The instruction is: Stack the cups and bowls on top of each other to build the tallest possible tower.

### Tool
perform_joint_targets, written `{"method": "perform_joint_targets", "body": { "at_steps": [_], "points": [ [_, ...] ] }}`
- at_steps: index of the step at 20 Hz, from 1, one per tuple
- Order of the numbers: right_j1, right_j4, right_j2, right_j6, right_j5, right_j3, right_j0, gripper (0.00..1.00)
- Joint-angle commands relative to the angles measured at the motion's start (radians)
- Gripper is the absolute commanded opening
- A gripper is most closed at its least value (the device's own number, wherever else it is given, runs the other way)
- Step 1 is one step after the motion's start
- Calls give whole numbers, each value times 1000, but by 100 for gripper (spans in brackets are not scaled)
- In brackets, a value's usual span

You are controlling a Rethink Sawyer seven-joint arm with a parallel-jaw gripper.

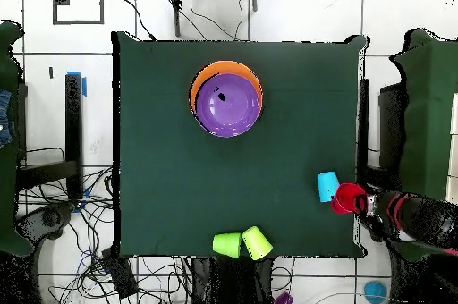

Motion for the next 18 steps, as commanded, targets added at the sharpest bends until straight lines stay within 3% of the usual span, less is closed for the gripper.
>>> {"method": "perform_joint_targets", "body": {
  "at_steps": [1,9,15,18],
  "points": [
    [21,-52,-8,-175,86,-52,81,0],
    [35,-62,14,-208,37,-29,76,0],
    [10,-68,81,-231,-43,18,71,0],
    [-16,-66,99,-174,-90,68,78,0]
  ]
}}
